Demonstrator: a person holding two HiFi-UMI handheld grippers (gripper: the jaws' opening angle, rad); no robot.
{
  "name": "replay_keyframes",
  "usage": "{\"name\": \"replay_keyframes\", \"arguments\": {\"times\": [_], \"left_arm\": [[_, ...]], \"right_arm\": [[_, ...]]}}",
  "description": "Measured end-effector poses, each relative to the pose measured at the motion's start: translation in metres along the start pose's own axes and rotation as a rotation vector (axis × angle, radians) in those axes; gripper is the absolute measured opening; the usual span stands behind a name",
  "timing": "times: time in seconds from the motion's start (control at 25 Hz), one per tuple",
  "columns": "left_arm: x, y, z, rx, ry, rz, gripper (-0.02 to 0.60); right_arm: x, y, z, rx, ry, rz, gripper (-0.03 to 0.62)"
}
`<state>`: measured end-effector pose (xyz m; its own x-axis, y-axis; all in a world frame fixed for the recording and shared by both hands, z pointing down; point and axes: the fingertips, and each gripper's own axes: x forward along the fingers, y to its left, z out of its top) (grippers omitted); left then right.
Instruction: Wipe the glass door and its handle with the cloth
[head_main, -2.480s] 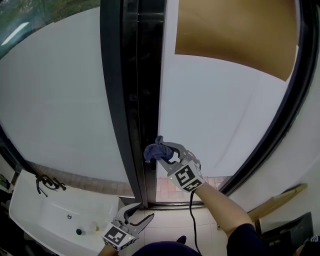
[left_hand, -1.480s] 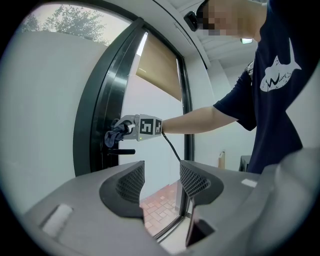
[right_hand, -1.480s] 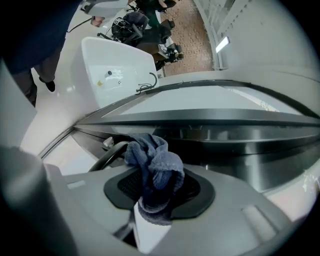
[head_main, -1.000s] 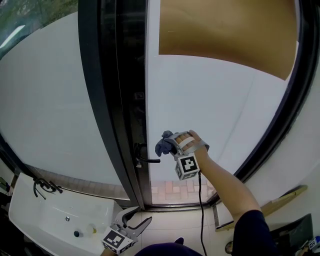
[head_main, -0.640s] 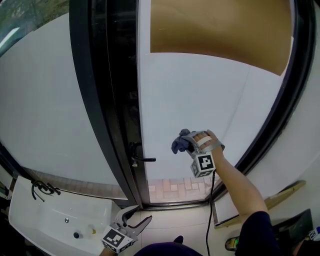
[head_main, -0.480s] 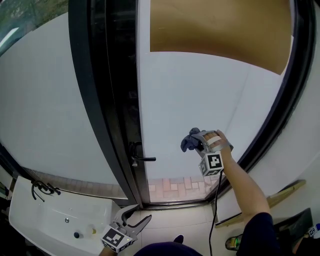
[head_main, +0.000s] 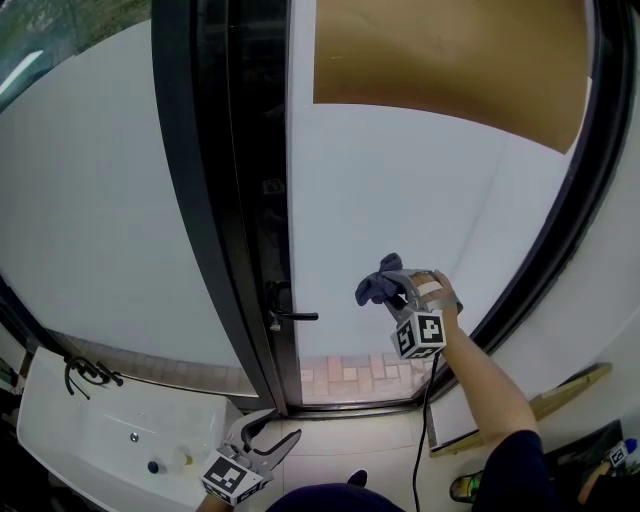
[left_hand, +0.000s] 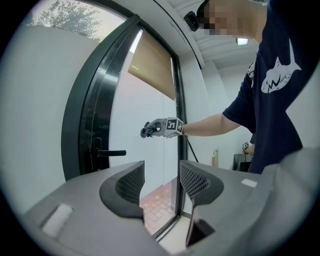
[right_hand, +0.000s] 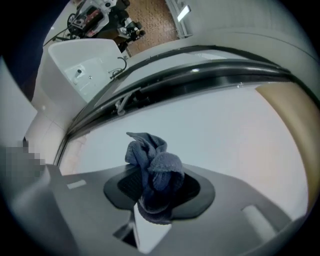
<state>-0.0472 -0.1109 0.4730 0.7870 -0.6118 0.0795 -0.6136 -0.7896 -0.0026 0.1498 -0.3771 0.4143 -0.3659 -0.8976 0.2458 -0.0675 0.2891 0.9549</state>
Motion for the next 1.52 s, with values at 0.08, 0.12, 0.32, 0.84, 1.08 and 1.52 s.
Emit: {"name": "replay_keyframes", "arguments": {"times": [0.08, 0.12, 0.32, 0.84, 1.08, 1.52], "left_arm": [[-0.002, -0.001, 0.002, 0.0, -0.006, 0.004, 0.216], [-0.003, -0.002, 0.004, -0.001, -0.007, 0.006, 0.216], [-0.006, -0.004, 0.004, -0.007, -0.005, 0.026, 0.216], [-0.007, 0.0, 0.0, -0.01, -0.002, 0.045, 0.216], [0.003, -0.005, 0.004, -0.007, 0.012, 0.019, 0.216], [0.015, -0.017, 0.001, 0.013, 0.009, -0.046, 0.216]], "right_arm": [[0.011, 0.006, 0.04, 0.002, -0.073, 0.021, 0.143], [0.018, 0.009, 0.061, -0.002, -0.106, 0.031, 0.143], [0.057, 0.024, 0.145, -0.05, -0.214, 0.078, 0.143], [0.088, 0.069, 0.121, -0.137, -0.15, 0.195, 0.141], [0.059, 0.077, 0.042, -0.106, -0.048, 0.192, 0.141], [0.008, 0.076, -0.097, -0.004, 0.197, 0.185, 0.141]]}}
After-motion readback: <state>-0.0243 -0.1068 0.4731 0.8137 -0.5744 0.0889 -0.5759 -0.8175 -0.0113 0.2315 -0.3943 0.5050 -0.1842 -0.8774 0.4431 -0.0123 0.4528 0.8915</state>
